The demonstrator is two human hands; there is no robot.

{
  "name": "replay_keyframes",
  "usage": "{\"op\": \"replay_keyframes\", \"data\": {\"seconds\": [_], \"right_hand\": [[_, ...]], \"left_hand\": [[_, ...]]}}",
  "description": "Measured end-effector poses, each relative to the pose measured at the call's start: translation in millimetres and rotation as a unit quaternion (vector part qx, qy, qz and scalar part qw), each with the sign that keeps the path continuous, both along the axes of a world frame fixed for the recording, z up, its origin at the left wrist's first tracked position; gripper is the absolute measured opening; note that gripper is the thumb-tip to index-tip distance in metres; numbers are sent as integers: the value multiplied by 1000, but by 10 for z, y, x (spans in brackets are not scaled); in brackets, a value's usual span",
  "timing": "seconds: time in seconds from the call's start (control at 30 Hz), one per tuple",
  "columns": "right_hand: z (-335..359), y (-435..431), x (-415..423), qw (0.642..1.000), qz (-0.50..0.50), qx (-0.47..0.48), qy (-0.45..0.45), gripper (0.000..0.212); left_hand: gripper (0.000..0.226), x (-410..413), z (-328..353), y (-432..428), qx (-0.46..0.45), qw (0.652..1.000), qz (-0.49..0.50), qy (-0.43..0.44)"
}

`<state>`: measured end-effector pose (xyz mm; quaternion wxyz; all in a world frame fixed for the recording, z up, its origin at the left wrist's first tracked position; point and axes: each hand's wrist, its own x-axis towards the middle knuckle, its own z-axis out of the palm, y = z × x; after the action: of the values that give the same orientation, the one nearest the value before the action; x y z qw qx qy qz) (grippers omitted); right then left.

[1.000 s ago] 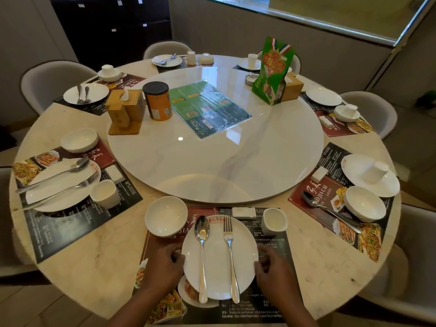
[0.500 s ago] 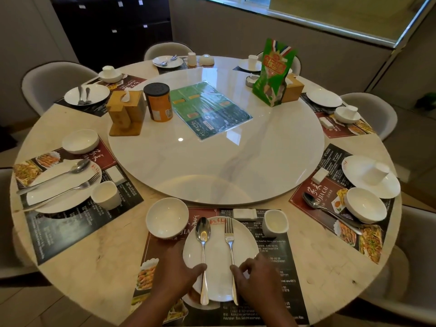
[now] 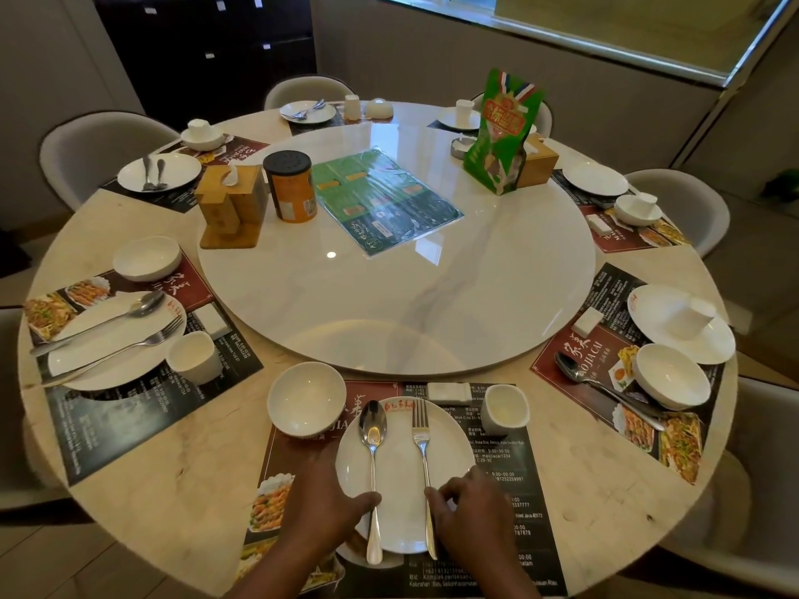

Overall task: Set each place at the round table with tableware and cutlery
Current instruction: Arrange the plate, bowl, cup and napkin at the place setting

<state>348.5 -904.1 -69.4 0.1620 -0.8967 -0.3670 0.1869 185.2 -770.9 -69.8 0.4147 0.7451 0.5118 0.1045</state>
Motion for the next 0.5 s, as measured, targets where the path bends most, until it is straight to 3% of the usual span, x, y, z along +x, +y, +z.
{"op": "replay_keyframes", "data": {"seconds": [0.17, 0.3, 0.5], "right_hand": [[19, -40, 22, 994, -68, 89, 18, 17], [46, -107, 148, 984, -136, 101, 51, 25], [100, -180, 176, 979, -138, 81, 123, 28]], "left_hand": [[45, -46, 37, 36, -7, 1000, 5, -17], [49, -95, 65, 94, -38, 999, -8, -16], [48, -87, 60, 137, -58, 998, -13, -27]]}}
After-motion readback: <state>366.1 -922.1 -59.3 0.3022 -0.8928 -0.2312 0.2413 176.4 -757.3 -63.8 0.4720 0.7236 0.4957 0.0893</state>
